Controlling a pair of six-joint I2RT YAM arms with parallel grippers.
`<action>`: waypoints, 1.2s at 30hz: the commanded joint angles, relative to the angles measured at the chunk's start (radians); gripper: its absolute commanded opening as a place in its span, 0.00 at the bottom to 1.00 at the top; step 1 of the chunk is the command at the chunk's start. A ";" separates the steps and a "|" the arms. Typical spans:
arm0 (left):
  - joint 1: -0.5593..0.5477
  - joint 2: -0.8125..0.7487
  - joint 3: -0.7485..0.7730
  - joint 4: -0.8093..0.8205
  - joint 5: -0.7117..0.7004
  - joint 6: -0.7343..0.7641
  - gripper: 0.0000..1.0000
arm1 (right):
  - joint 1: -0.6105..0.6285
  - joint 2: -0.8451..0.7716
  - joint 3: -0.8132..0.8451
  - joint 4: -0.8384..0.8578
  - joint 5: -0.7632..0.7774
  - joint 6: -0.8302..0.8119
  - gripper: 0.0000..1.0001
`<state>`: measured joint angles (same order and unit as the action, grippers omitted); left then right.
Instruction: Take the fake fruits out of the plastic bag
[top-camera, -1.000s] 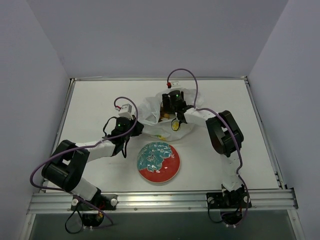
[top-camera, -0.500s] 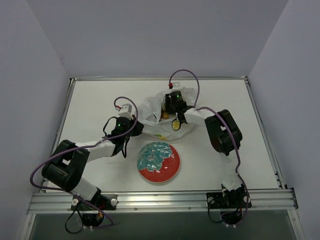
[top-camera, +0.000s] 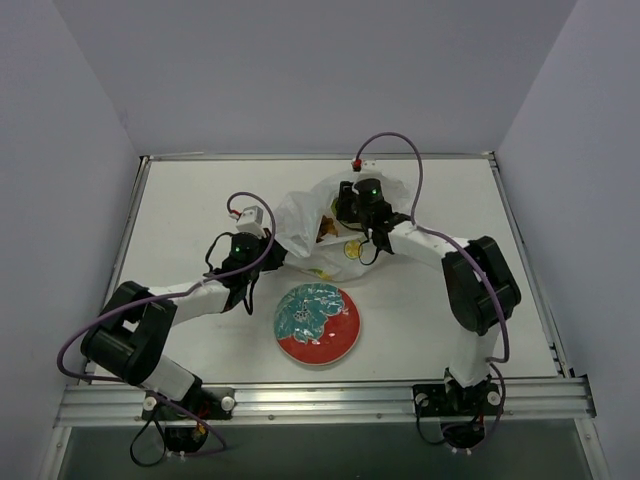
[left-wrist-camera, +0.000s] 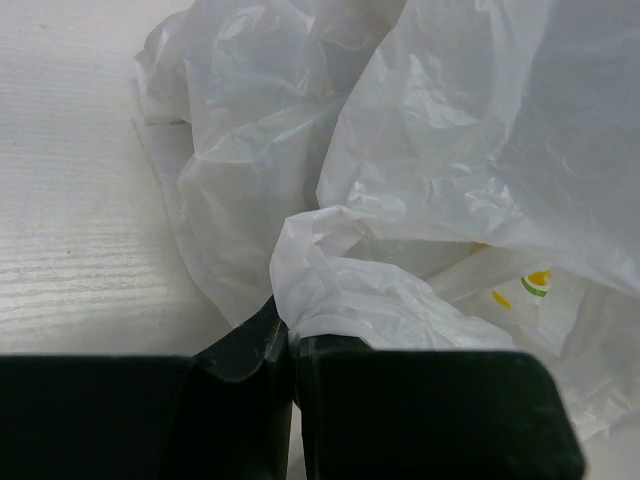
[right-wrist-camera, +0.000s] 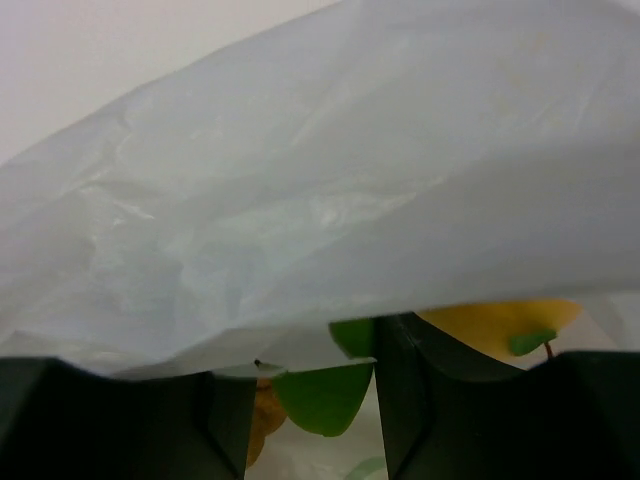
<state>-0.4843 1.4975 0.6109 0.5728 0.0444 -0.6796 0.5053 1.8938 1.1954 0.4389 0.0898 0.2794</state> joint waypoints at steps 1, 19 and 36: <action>-0.002 -0.043 0.032 0.015 -0.014 0.025 0.02 | 0.010 -0.116 -0.071 0.038 -0.042 0.056 0.08; 0.016 -0.069 0.006 0.048 -0.006 0.006 0.02 | 0.082 -0.334 -0.246 -0.125 -0.206 0.142 0.13; 0.029 -0.063 0.003 0.053 -0.003 0.008 0.02 | 0.311 -0.685 -0.405 -0.241 -0.093 0.144 0.13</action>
<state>-0.4633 1.4639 0.6067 0.5880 0.0479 -0.6807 0.7643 1.2442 0.8478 0.2531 -0.0544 0.4084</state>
